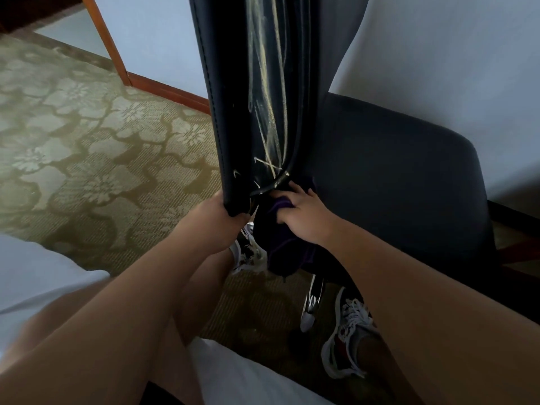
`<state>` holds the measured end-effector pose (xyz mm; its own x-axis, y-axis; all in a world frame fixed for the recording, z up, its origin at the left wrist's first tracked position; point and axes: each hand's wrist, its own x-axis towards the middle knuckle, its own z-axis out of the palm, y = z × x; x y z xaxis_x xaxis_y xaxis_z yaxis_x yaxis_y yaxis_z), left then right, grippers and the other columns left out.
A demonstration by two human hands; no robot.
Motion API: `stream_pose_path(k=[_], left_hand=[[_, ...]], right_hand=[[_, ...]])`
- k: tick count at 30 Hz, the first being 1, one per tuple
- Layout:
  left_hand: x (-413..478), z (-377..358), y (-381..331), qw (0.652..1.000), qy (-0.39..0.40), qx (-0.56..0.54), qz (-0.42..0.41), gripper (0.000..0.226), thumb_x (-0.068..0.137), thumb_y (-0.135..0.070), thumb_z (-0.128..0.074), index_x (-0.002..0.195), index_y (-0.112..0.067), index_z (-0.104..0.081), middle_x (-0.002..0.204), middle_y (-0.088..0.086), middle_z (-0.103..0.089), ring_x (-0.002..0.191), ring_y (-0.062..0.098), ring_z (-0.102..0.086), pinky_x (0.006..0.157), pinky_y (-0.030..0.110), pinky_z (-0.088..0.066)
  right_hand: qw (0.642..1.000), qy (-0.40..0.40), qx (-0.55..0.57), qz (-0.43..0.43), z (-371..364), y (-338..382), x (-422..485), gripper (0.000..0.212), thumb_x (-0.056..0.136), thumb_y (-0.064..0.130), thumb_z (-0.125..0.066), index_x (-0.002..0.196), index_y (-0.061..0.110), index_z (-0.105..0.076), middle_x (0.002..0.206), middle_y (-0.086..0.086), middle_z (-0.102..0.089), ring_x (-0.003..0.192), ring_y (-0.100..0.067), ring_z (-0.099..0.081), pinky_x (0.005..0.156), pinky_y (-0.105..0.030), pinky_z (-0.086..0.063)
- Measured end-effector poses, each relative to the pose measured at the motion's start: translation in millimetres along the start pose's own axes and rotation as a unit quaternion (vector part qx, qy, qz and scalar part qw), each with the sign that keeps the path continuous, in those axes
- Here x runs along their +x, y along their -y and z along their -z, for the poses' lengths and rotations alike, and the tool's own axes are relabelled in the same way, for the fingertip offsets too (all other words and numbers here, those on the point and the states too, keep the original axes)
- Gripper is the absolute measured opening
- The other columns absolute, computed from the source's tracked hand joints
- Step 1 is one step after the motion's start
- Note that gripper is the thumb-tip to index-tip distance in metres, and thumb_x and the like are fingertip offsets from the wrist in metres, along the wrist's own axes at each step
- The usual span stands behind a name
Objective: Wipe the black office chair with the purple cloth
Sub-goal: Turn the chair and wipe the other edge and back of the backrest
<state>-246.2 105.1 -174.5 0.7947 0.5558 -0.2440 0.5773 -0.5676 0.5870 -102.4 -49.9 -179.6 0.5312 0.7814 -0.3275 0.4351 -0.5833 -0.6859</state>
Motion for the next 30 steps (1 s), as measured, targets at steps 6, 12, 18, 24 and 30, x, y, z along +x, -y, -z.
stream_pose_path(k=[6, 12, 18, 24, 30], left_hand=[[1, 1, -4, 1.000, -0.010, -0.018, 0.019, 0.029, 0.085, -0.044, -0.057, 0.108, -0.026, -0.059, 0.088, -0.003, -0.064, 0.079, 0.018, -0.062, 0.069, 0.034, -0.050], [3, -1, -2, 1.000, -0.001, -0.023, 0.016, 0.031, 0.083, -0.047, -0.057, 0.107, -0.028, -0.060, 0.081, -0.007, -0.064, 0.074, 0.013, -0.061, 0.060, 0.030, -0.043], [5, -1, 0, 1.000, 0.000, -0.013, 0.014, 0.038, 0.077, -0.052, -0.057, 0.109, -0.030, -0.058, 0.084, -0.008, -0.063, 0.076, 0.012, -0.060, 0.066, 0.032, -0.047], [2, 0, -5, 1.000, 0.004, -0.015, 0.008, 0.027, 0.079, -0.048, -0.058, 0.098, -0.029, -0.057, 0.079, -0.008, -0.061, 0.072, 0.015, -0.060, 0.061, 0.031, -0.044], [-2, 0, -8, 1.000, 0.001, -0.019, 0.009, 0.026, 0.081, -0.046, -0.060, 0.102, -0.033, -0.054, 0.079, -0.014, -0.056, 0.069, 0.006, -0.054, 0.053, 0.026, -0.035]], right_hand=[[1.000, -0.021, -0.018, -0.011, -3, 8, 8, 0.042, 0.080, 0.033, -0.049, 0.116, 0.052, -0.059, 0.159, 0.006, -0.037, 0.152, -0.007, -0.003, 0.119, -0.034, 0.009], [0.989, -0.117, -0.092, 0.018, -34, 11, -22, 0.060, 0.092, 0.032, -0.048, 0.151, 0.033, -0.036, 0.161, 0.006, -0.033, 0.154, -0.020, -0.007, 0.123, -0.041, 0.000], [0.983, -0.122, -0.130, 0.036, -38, -4, -54, 0.062, 0.095, 0.033, -0.049, 0.154, 0.029, -0.032, 0.164, 0.010, -0.025, 0.154, -0.018, -0.007, 0.125, -0.041, -0.005], [0.982, -0.160, -0.092, -0.050, -25, -31, -88, 0.060, 0.097, 0.038, -0.046, 0.155, 0.034, -0.030, 0.164, 0.018, -0.021, 0.153, -0.010, -0.006, 0.122, -0.032, 0.001], [0.966, -0.209, -0.085, -0.124, -26, -46, -120, 0.063, 0.097, 0.040, -0.047, 0.156, 0.032, -0.026, 0.166, 0.015, -0.018, 0.154, -0.012, -0.002, 0.124, -0.038, 0.002]])
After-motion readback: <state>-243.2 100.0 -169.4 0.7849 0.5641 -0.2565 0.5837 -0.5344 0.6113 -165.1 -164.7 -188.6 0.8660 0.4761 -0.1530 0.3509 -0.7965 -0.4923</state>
